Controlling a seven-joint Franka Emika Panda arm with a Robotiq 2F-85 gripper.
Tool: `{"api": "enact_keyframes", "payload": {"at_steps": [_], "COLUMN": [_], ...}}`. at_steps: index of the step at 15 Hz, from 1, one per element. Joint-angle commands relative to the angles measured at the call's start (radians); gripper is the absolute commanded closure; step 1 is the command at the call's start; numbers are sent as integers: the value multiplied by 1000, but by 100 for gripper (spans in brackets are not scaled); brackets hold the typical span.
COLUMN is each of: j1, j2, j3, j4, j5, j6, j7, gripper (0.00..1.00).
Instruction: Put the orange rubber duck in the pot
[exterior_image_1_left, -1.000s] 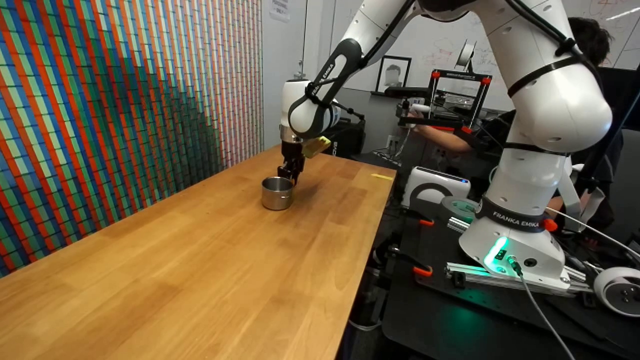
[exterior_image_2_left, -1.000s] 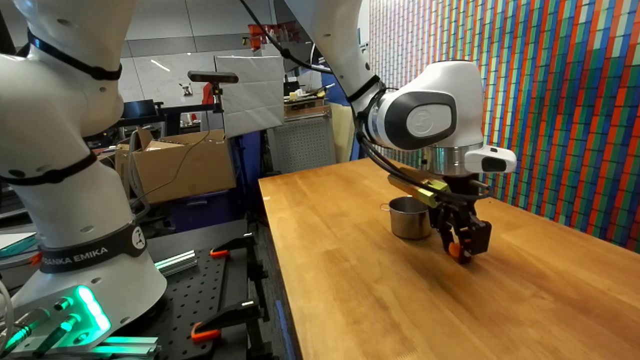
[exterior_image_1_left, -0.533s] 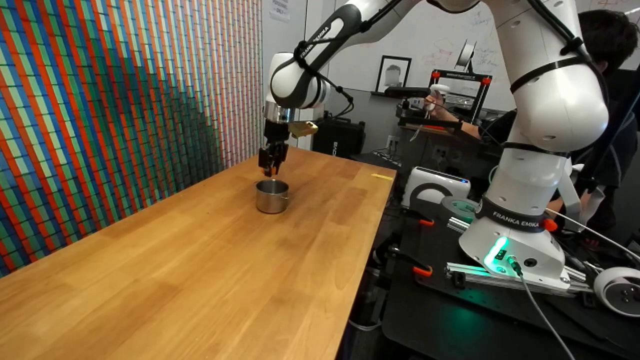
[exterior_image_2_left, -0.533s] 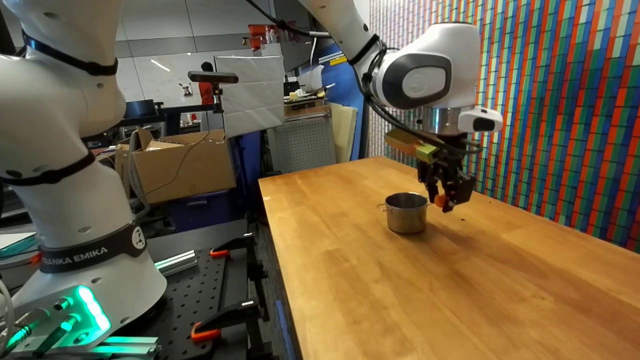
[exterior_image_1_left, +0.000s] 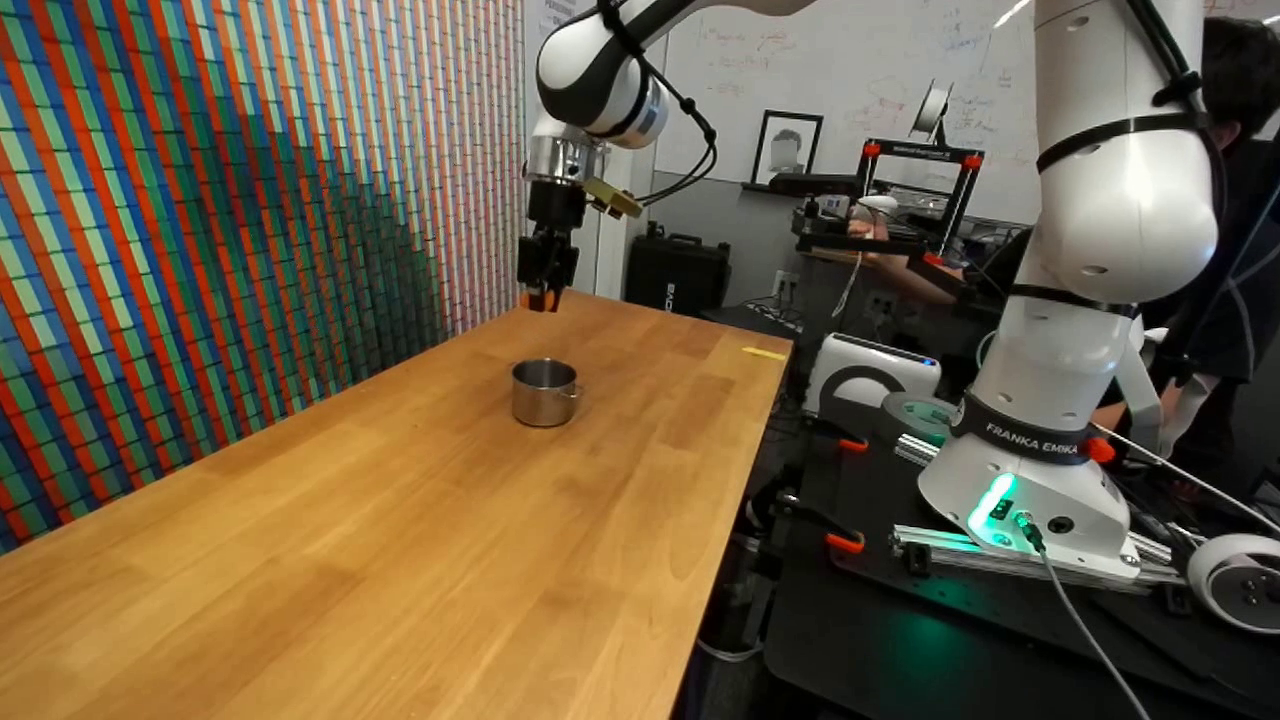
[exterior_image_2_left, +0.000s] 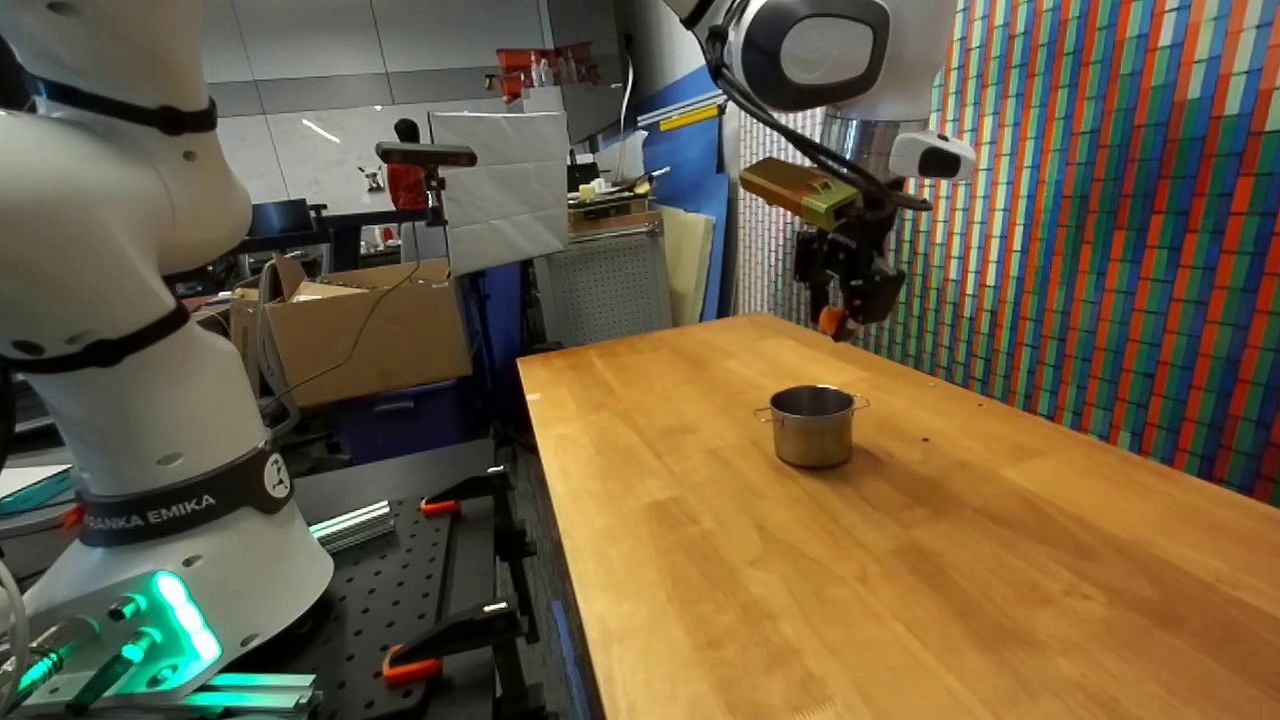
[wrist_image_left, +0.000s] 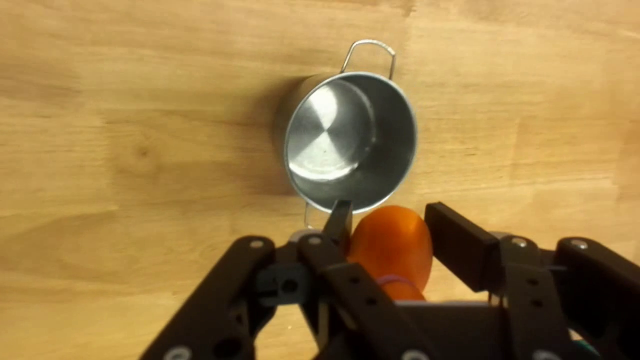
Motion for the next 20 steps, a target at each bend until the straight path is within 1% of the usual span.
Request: {"api": "enact_keyframes", "payload": {"at_steps": [1,4,5,6,7,8,11,12,15,20], "j1": [16,35,39,42,49,53,62,64,62,61], "j2": [-33,-8,6,17,28,36,64,73,75,19], "j3": [-2,-9,-10,-11,-14,-16,-24,-27,-35,-74], "j4": [-53,-88,-96,-106,-114,-119,-114,-106,-83,-21], "j5": [65,53,45,44,33,25,-6,-18,-52,-146], "j6": [-51,-29,-28,-18,-10,-1,53,66,81,50], "j7": [-41,-49,-54,-56,-46,-46,-39,-35,-21,1], "gripper": [77,77,70,32,30,24,1,0,0,0]}}
